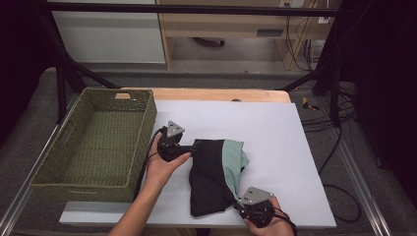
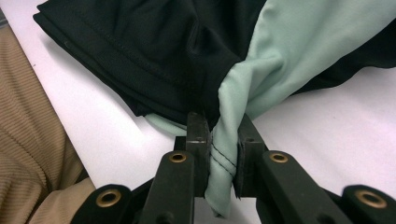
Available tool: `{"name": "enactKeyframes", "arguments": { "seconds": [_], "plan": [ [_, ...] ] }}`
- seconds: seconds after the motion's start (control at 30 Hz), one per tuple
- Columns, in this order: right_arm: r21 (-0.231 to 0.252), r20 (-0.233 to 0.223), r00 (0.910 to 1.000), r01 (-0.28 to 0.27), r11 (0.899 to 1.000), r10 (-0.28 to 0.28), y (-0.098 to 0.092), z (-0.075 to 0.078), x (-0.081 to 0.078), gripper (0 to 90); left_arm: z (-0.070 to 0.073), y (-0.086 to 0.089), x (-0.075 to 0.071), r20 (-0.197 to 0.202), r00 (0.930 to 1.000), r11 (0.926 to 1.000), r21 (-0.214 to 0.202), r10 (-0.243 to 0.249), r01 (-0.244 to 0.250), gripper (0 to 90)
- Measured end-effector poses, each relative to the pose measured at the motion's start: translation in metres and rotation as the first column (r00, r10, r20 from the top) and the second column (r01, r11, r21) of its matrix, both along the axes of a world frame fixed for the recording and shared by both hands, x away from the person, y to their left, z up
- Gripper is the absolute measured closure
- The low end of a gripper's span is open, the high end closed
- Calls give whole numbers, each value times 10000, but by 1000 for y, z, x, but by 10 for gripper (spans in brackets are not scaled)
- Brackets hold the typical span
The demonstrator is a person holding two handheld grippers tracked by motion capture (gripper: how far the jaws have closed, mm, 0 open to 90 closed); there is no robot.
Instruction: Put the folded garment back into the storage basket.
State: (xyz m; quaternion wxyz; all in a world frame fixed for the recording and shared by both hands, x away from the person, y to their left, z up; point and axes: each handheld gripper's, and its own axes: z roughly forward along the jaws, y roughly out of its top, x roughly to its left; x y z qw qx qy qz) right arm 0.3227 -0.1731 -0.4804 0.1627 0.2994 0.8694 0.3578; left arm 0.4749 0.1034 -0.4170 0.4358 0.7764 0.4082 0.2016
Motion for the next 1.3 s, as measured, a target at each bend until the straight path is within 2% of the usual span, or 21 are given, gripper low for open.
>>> {"name": "enactKeyframes", "arguments": {
  "seconds": [0.07,0.3,0.37,0.4,0.5,0.7,0.8,1.0,1.07,1.1,1.13,1.2,1.3],
  "plan": [
    [-10,6,10000,8,10000,-8,0,0,0,803,-2,-2,1,-107,9999,9999,-115,-2,1,228],
    [29,-16,10000,3,10000,-3,0,0,0,802,-6,-7,7,-131,9998,9999,-28,155,-156,236],
    [46,-36,10000,4,10000,-4,0,0,0,802,-9,-9,9,-244,9996,9999,56,125,-123,238],
    [53,-41,10000,5,10000,-5,-1,0,0,803,-11,-10,10,-301,9995,9997,215,91,-84,237],
    [60,-35,10000,-6,10000,6,-1,0,1,802,-20,-14,11,-474,9989,9994,357,60,-43,235],
    [47,-26,10000,-23,10000,23,-1,0,0,802,-41,-22,9,-900,9953,9971,631,-369,426,224],
    [42,-34,10000,-22,10000,22,-1,0,0,802,-49,-21,10,-961,9945,9978,476,-412,459,232],
    [44,-44,10000,-30,10000,30,-1,0,1,802,-53,-22,16,-1108,9916,9975,171,-661,684,234],
    [47,-43,10000,-31,10000,32,-1,0,1,802,-55,-22,19,-1339,9879,9969,-165,-779,764,242],
    [47,-42,10000,-31,10000,31,-1,0,1,802,-56,-21,19,-1472,9830,9934,-494,-1094,1032,305],
    [42,-39,10000,-37,10000,37,-1,0,1,802,-57,-21,20,-1528,9816,9926,-587,-1146,1068,380],
    [63,-70,10000,-32,10000,32,-1,0,1,803,-56,-21,20,-1555,9806,9919,-612,-1197,1114,401],
    [53,-69,10000,-16,10000,16,-1,0,1,803,-54,-22,19,-1623,9790,9915,-599,-1235,1152,488]
  ]
}}
